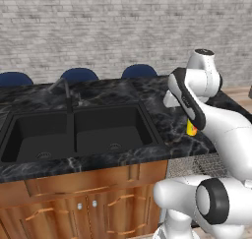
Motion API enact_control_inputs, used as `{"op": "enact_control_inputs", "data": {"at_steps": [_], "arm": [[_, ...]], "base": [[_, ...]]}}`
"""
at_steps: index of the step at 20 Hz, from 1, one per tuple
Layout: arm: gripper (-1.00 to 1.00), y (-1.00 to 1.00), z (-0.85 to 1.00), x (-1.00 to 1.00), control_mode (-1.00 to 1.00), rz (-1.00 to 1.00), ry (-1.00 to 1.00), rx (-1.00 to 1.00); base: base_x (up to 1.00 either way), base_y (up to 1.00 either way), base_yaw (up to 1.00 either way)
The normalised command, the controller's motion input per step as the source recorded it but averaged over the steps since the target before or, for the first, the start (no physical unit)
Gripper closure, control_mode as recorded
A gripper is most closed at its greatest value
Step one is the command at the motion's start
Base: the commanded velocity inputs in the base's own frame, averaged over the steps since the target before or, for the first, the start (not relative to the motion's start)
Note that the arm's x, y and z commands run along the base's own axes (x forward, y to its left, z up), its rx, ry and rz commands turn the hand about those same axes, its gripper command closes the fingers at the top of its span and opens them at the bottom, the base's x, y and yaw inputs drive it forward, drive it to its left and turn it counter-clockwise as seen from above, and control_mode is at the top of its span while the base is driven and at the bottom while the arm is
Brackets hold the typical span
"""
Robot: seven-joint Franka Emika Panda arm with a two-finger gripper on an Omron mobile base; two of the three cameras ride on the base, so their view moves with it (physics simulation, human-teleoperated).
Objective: Pick up the cup and bowl from the counter, place them in the dishwasher, and close the dishwasher door.
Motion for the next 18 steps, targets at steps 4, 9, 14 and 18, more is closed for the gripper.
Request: {"op": "enact_control_inputs", "data": {"at_steps": [4, 9, 14, 18], "arm": [[-1.00, -0.20, -0.17, 0.08, -1.00, 0.00, 0.00, 0.00], [-1.00, -0.25, -0.16, 0.10, -1.00, 0.00, 0.00, 0.00], [-1.00, -0.21, -0.20, 0.07, -1.00, 0.00, 0.00, 0.00], [-1.00, -0.19, -0.25, 0.09, -1.00, 0.00, 0.00, 0.00]], "base": [[0.00, 0.00, 0.00], [0.00, 0.00, 0.00], [0.00, 0.00, 0.00], [0.00, 0.00, 0.00]]}}
